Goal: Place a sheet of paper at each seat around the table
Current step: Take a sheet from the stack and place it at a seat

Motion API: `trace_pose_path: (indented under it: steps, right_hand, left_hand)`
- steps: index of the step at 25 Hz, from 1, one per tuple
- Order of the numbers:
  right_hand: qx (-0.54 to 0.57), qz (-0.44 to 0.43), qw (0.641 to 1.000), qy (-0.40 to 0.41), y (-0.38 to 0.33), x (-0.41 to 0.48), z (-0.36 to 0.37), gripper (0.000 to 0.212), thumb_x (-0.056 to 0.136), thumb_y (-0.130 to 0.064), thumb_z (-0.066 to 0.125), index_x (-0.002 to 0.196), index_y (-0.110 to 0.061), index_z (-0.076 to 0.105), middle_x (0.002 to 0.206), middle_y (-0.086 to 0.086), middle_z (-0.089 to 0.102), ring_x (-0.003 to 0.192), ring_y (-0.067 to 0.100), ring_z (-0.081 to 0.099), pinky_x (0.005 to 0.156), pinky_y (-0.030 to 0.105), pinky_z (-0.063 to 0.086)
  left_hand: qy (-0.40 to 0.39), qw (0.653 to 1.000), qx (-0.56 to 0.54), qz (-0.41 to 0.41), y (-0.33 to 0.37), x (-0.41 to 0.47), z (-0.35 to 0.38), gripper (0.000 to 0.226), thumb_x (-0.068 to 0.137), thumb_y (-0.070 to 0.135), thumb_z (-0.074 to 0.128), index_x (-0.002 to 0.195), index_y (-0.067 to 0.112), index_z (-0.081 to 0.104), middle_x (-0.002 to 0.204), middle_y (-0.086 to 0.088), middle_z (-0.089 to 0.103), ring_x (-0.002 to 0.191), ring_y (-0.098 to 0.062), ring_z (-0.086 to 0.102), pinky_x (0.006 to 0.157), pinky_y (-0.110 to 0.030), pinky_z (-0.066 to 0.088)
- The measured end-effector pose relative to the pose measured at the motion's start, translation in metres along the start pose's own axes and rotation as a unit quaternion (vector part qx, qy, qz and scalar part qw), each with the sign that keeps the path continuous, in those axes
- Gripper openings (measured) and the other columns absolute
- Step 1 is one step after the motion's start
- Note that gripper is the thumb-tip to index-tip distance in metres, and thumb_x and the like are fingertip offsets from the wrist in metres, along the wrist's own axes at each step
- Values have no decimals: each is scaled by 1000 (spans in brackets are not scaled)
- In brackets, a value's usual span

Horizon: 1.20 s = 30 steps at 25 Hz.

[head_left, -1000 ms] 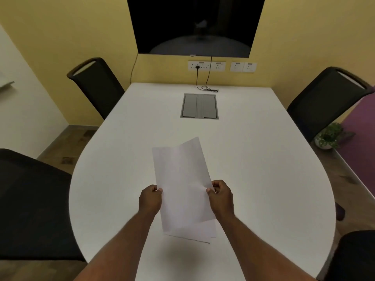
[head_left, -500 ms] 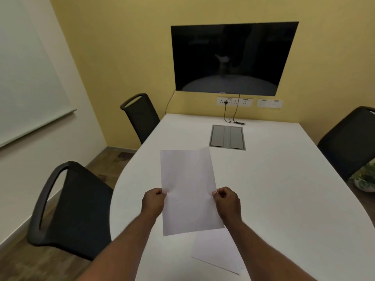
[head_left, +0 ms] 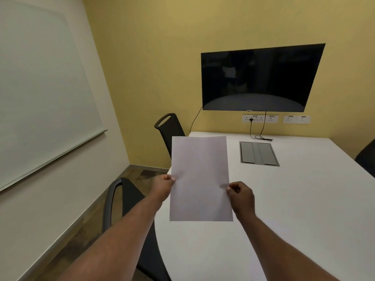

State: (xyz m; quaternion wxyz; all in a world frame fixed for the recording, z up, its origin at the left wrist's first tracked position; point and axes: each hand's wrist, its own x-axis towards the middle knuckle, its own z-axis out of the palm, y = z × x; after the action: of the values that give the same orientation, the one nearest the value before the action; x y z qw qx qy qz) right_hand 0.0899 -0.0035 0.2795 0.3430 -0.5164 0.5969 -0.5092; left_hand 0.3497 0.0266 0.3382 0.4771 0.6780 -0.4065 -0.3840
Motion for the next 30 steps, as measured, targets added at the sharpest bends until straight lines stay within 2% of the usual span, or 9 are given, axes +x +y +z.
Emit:
trace_pose_path:
  steps: [2, 7, 11, 14, 18, 21, 25, 30]
  right_hand:
    - [14, -2, 1000, 2, -16, -8, 27, 10, 85, -13, 69, 79, -21, 68, 78, -5, 71, 75, 14, 66, 64, 26, 46]
    - [25, -3, 1000, -2, -46, -16, 80, 9, 84, -12, 68, 78, -19, 68, 77, -3, 72, 74, 19, 65, 66, 30, 50]
    - [30, -13, 999, 0, -61, -9, 123, 9, 83, -10, 67, 77, -16, 68, 77, 0, 71, 72, 20, 64, 65, 30, 49]
    - [37, -8, 999, 6, -64, -2, 154, 10, 83, -9, 67, 76, -16, 68, 76, 1, 71, 70, 20, 63, 65, 31, 49]
    - [40, -8, 999, 32, -59, 23, 207, 13, 82, -9, 68, 73, -19, 67, 73, -2, 71, 69, 18, 63, 63, 29, 48]
    - [26, 3, 998, 63, -54, 43, 250, 15, 82, -9, 69, 71, -19, 66, 71, -3, 69, 67, 17, 62, 62, 28, 46]
    - [24, 15, 997, 75, -60, 61, 300, 14, 82, -9, 69, 72, -19, 65, 72, -2, 70, 67, 18, 62, 64, 29, 48]
    - [20, 35, 995, 93, -75, 87, 352, 14, 83, -9, 68, 72, -18, 65, 72, -1, 69, 66, 17, 60, 61, 28, 46]
  left_hand:
    - [10, 1000, -15, 8, 2, 5, -29, 16, 98, 14, 59, 91, 14, 74, 95, -6, 75, 84, -20, 68, 75, -30, 52]
    - [29, 999, -19, 14, 4, 19, -87, 19, 98, 13, 58, 105, 4, 73, 98, -9, 74, 76, -14, 65, 61, -23, 47]
    - [32, 999, -26, 7, 2, 51, -122, 20, 98, 16, 59, 107, 4, 72, 102, -10, 75, 75, -15, 64, 64, -26, 50]
    - [28, 999, -41, 7, 0, 84, -138, 15, 97, 14, 61, 101, 5, 72, 103, -12, 75, 82, -20, 67, 72, -29, 52]
    - [11, 999, -26, 23, -4, 146, -163, 12, 97, 15, 61, 88, 15, 70, 96, -6, 74, 74, -13, 66, 59, -25, 50]
    - [-20, 1000, -2, 19, -9, 199, -177, 11, 97, 16, 61, 92, 13, 71, 99, -8, 75, 85, -20, 70, 70, -29, 55]
    - [-48, 998, 11, 26, -8, 258, -198, 16, 97, 16, 60, 102, 7, 72, 104, -11, 74, 97, -27, 71, 90, -43, 58]
    - [-59, 998, 20, 16, 2, 328, -220, 18, 97, 16, 61, 107, 5, 71, 109, -13, 73, 100, -29, 70, 95, -48, 56]
